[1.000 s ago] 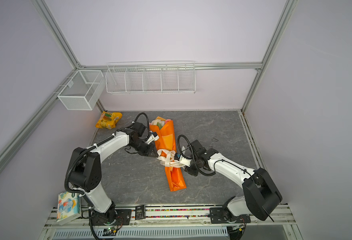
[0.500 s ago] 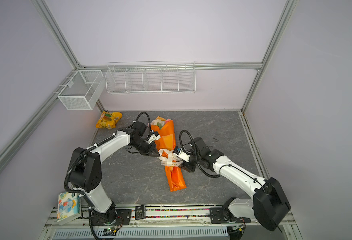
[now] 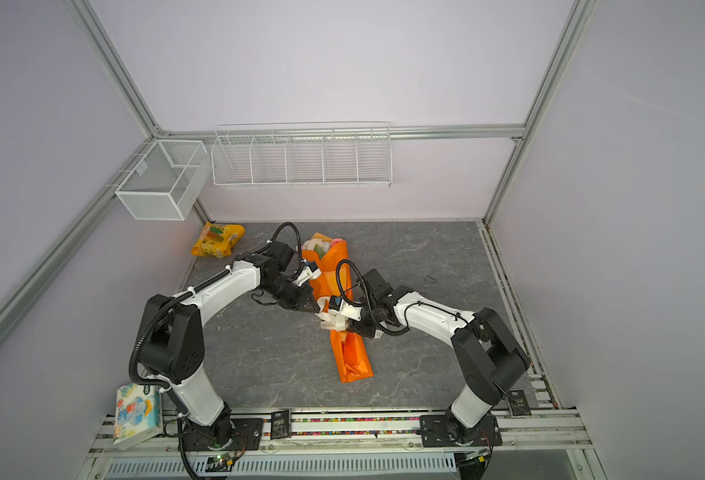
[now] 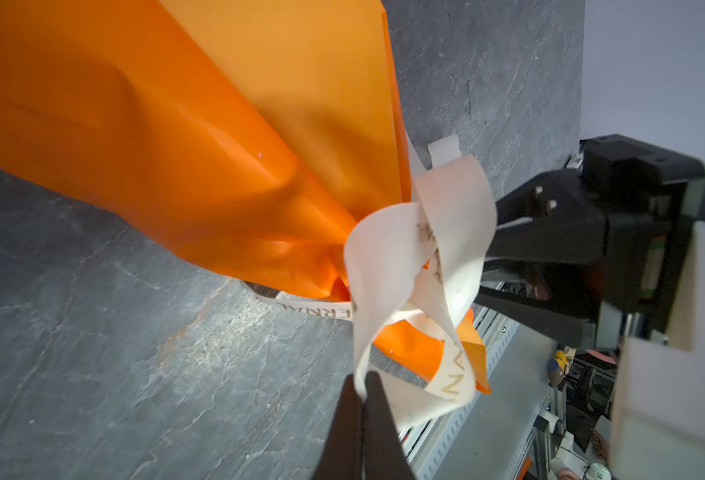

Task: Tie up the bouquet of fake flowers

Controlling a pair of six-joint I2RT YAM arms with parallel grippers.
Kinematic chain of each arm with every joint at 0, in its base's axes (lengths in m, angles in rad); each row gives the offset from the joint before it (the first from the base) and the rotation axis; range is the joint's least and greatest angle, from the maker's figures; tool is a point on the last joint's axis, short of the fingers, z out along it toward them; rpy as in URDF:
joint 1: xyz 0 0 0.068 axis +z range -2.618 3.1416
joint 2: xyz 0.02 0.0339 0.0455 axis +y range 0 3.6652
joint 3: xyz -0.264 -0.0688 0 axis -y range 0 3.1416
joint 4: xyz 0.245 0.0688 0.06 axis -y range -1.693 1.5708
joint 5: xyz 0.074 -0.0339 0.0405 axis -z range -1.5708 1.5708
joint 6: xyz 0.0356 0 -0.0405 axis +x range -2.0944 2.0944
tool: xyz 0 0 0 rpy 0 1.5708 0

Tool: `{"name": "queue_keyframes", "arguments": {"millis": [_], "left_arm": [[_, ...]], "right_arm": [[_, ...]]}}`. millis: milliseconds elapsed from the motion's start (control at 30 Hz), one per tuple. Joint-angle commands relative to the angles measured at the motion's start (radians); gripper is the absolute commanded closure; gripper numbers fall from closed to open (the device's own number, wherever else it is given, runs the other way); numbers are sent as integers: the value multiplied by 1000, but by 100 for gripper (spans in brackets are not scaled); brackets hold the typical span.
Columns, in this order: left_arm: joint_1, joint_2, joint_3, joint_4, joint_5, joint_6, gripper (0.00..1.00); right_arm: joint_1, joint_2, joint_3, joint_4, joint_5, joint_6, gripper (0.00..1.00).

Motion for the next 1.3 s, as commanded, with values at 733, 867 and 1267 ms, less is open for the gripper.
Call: {"name": "queue_keyframes", "arguments": {"millis": [733, 867, 1267], "left_arm": [[2, 23, 48, -46, 0, 25, 100], [2, 23, 50, -48, -4, 26, 100], [2, 24, 53, -51, -30, 26, 100]], "right_arm": [[2, -67, -35, -50, -6, 27, 70], [1, -75, -36, -50, 1, 33, 91], [-44, -216, -114, 9, 2, 169, 93]]}}
